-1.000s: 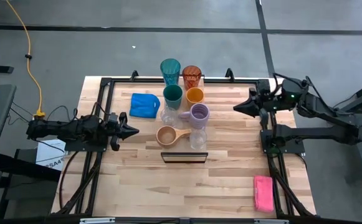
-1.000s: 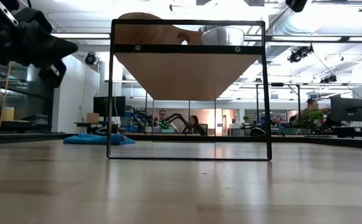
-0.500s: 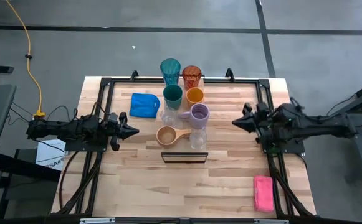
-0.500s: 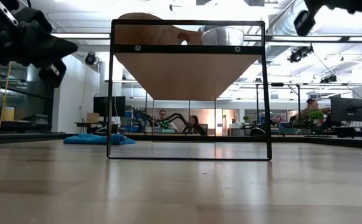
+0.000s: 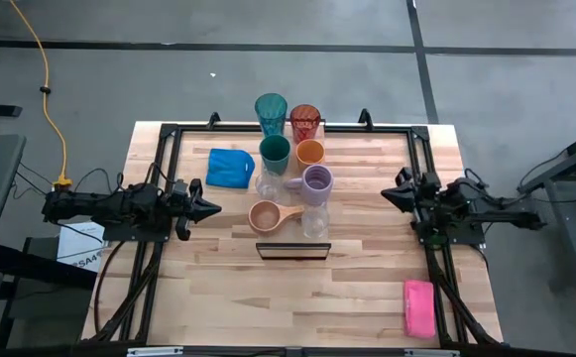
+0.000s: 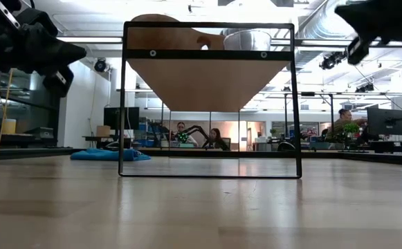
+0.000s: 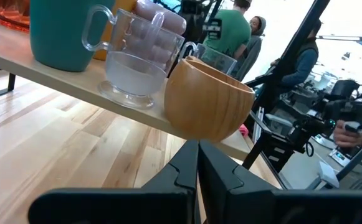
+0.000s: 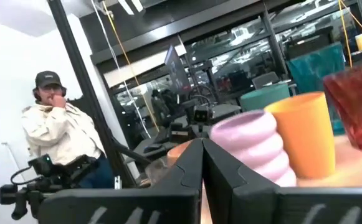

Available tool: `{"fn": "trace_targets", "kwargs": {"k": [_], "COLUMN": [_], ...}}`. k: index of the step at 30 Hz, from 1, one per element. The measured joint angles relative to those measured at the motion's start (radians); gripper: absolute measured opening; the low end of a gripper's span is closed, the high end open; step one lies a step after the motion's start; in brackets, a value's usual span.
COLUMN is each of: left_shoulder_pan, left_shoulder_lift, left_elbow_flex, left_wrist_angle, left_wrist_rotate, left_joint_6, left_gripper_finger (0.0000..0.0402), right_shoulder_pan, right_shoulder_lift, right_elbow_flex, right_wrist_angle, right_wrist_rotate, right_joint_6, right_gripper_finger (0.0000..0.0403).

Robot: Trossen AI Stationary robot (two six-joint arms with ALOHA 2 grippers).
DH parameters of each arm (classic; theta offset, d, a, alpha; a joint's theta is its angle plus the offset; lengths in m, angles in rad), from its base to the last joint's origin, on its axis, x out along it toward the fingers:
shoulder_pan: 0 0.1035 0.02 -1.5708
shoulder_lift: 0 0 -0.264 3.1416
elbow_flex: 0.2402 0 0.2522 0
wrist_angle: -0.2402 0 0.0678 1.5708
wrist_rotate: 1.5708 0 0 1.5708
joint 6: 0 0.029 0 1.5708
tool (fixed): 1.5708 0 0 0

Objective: Stack small to large cups/mugs on shelf
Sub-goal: Return to Home Position

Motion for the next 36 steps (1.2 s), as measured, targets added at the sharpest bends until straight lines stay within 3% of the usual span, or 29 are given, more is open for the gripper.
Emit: {"fn": "trace_targets", "kwargs": {"k": [6, 13, 20, 36], "left_shoulder_pan": [0.0, 0.0, 0.0, 0.0], "left_shoulder_lift": [0.0, 0.0, 0.0, 0.0], "left_elbow_flex": [0.0, 0.0, 0.0, 0.0], "left_wrist_angle": [0.0, 0.0, 0.0, 0.0], "left_wrist_rotate": [0.0, 0.0, 0.0, 0.0], "left_joint_6": [0.0, 0.0, 0.0, 0.0], "left_gripper_finger": [0.0001, 0.0001, 0.0001, 0.0001], "right_shoulder_pan": [0.002, 0.002, 0.002, 0.002], "right_shoulder_lift": [-0.003, -0.006, 0.052, 0.053], "right_elbow_flex": [-0.097, -0.1, -0.099, -0.098], "right_wrist_angle": [0.077, -0.171, -0.175, -0.177], "right_wrist_rotate": [0.026, 0.063, 0.059, 0.059], "right_joint_6": [-0.02, -0.051, 0.03, -0.012], "right_gripper_finger": [0.0, 0.0, 0.0, 0.0]}}
